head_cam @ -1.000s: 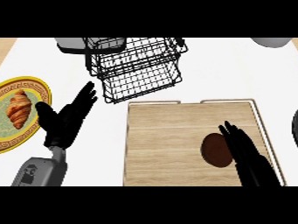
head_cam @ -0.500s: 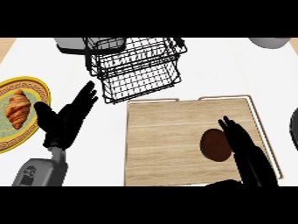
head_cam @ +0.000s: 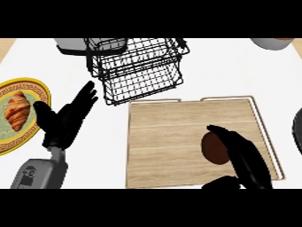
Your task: Pick the cupcake from the tray and place it in the tiered basket
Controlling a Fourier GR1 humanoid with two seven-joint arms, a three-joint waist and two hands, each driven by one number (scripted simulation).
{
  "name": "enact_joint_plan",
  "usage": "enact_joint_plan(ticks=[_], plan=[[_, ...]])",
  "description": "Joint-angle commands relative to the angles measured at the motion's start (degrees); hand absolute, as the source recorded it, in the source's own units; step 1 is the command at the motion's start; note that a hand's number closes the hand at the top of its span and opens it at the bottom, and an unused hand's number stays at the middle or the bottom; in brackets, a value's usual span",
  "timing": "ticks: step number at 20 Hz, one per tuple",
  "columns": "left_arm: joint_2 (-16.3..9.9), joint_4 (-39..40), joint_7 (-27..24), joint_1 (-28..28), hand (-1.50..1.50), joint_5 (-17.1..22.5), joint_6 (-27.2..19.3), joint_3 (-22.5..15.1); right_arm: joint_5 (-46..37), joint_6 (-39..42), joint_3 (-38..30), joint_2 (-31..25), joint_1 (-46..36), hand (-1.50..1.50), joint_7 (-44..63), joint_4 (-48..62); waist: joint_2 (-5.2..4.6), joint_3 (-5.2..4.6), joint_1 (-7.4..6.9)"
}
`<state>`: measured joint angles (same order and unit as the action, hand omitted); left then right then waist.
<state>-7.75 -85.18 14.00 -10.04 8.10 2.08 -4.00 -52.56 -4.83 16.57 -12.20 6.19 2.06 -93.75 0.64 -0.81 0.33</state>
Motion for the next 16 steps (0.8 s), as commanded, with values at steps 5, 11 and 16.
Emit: enact_joint_plan(ticks=[5, 11, 16], plan=[[-0.26, 2.30, -0.70, -1.97, 0.00, 0.91, 1.71, 2.68, -3.35, -5.74, 1.91, 1.24, 3.19, 1.50, -5.78, 3.00, -0.64, 0.81, -0.11], [1.39, -0.14, 0.58, -0.70, 0.00, -1.00, -0.07, 0.47, -8.84, 4.09, 1.05, 3.06, -3.49, 1.50, 8.07, 3.57, -0.65, 0.75, -0.68], [0.38, 0.53, 0.20, -1.01, 0.00, -0.33, 1.69, 0.86, -12.20, 12.42, -1.12, 4.38, -9.30, 1.50, 18.70, 7.74, -0.91, 0.74, -1.39]])
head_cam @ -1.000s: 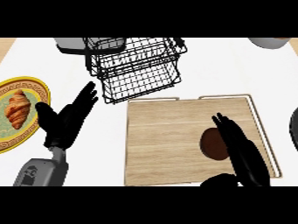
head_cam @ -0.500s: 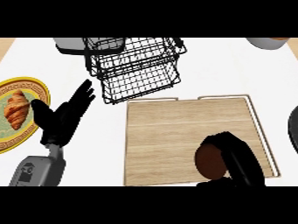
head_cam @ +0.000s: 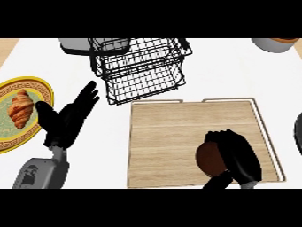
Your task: Pick the cupcake from the tray and place it in the tiered basket
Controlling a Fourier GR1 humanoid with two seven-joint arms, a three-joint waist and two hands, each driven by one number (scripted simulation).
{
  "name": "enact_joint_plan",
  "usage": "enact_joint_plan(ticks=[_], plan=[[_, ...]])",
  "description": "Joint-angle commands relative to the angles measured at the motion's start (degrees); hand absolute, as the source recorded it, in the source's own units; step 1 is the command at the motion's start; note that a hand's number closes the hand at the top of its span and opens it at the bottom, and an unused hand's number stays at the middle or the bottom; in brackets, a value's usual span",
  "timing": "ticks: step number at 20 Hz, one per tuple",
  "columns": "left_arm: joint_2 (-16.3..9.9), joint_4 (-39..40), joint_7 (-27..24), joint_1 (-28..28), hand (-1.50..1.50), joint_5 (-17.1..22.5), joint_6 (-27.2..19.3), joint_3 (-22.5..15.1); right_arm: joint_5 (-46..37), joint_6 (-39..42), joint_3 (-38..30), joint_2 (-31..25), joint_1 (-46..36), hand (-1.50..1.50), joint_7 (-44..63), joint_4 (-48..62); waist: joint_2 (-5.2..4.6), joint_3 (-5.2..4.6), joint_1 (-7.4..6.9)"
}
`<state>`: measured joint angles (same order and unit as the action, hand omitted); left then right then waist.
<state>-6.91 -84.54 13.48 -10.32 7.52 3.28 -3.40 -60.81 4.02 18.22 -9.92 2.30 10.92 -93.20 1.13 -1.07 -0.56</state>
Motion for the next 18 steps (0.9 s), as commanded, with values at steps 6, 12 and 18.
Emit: enact_joint_plan(ticks=[6, 12, 18], plan=[[-0.81, -0.55, -0.32, 1.25, 0.00, 0.37, 0.96, 1.38, 2.57, 13.24, -5.46, 5.39, -6.56, 1.50, 16.65, -10.16, -0.98, 1.03, 0.75], [2.28, -1.58, 0.79, 1.15, 0.00, -1.49, -2.10, -0.86, 11.60, 19.34, -11.40, 8.13, -9.19, 1.50, 20.83, -26.19, -0.74, 1.03, 1.33], [-0.39, -1.90, 0.40, 2.64, 0.00, 0.00, 1.28, 0.54, 11.98, 24.06, -10.99, 9.81, -21.42, 1.50, 32.08, -37.16, -0.95, 0.99, 0.42]])
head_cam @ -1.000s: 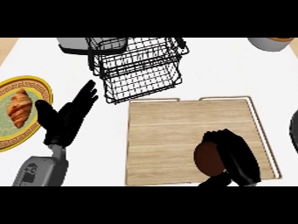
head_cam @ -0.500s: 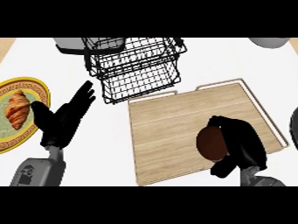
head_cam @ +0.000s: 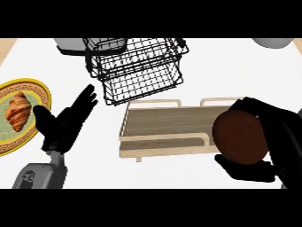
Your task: Pick the cupcake from the tray and place it in the tiered basket
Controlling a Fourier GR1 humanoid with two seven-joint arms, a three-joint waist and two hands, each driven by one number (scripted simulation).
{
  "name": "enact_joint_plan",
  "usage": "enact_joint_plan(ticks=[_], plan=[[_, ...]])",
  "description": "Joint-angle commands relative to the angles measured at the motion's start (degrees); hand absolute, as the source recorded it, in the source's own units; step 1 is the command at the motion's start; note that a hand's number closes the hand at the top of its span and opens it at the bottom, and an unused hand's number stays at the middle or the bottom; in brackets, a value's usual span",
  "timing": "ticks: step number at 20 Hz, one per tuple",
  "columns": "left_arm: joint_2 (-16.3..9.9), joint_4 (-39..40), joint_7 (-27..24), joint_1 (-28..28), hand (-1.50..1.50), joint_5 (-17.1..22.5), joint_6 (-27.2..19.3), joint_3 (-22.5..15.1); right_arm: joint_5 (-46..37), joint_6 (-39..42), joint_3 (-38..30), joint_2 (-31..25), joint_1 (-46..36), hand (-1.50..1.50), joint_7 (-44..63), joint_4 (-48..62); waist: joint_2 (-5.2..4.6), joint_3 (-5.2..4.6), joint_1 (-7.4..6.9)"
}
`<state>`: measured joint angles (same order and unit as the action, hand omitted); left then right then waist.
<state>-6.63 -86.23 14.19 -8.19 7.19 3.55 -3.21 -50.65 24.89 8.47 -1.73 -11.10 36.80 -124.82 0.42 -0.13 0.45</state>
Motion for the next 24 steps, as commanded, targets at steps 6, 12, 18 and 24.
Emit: enact_joint_plan(ticks=[6, 12, 18, 24], plan=[[2.16, -1.05, 1.52, -1.31, 0.00, -2.19, -2.20, -1.64, 7.32, 10.65, -7.84, 0.55, -27.95, 1.50, 15.75, -3.41, -0.27, 0.06, -0.91], [-0.03, -1.23, 3.17, -2.52, 0.00, -0.16, 0.04, 0.88, 5.41, 10.48, -5.84, 0.35, -39.93, 1.50, 19.47, 7.35, -0.31, 0.07, -0.80], [0.30, 2.49, 1.61, -4.20, 0.00, -1.19, -0.23, 1.36, 5.25, 7.55, -11.76, -0.19, -54.84, 1.50, 18.00, 25.29, -0.47, 0.06, -1.05], [1.40, 3.49, -1.46, -2.94, 0.00, -1.44, 0.43, 0.89, 2.60, -4.17, -14.79, 0.62, -58.86, 1.50, 10.94, 41.27, -0.64, 0.08, -1.22]])
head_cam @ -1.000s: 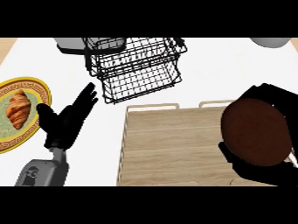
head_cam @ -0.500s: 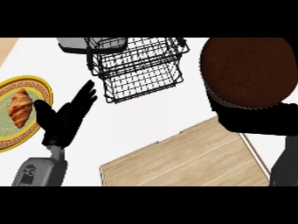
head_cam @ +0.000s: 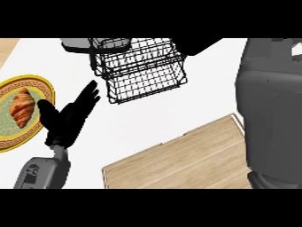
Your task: Pick the cupcake from the tray and place it in the tiered basket
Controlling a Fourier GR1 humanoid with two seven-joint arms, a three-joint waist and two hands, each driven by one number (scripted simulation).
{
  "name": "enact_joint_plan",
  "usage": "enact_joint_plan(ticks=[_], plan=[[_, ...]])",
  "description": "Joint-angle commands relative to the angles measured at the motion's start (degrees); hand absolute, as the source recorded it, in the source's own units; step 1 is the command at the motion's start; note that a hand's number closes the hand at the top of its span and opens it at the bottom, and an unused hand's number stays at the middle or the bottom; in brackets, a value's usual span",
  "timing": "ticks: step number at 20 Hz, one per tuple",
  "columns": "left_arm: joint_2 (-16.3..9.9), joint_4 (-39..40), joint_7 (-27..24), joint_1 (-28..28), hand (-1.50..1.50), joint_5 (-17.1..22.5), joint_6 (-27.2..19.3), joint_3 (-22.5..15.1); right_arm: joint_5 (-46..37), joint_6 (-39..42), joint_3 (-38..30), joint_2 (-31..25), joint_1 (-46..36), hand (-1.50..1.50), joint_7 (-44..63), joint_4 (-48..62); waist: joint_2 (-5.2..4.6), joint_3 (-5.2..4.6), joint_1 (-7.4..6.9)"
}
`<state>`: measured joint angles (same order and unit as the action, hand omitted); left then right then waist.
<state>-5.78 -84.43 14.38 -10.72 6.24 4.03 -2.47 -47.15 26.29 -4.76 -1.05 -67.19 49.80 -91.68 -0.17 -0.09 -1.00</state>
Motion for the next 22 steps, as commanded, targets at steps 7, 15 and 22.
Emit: enact_joint_plan(ticks=[7, 15, 22], plan=[[1.21, -1.76, 2.05, -1.91, 0.00, -0.66, -0.73, -0.96, -2.51, -20.29, -1.32, 1.03, -9.63, 1.50, -9.42, 30.33, -0.43, 0.02, -1.11], [0.82, 1.18, -1.05, -1.20, 0.00, -0.48, 0.97, -0.27, 2.22, -32.81, -3.86, 1.05, -17.24, 1.50, -16.07, 50.91, -0.77, -0.02, -2.11], [2.97, 0.56, -0.19, -2.07, 0.00, -3.03, -0.51, -3.46, 21.74, -44.73, -1.27, 1.05, -13.43, -1.50, -26.04, 55.19, -0.95, 0.02, -4.23]])
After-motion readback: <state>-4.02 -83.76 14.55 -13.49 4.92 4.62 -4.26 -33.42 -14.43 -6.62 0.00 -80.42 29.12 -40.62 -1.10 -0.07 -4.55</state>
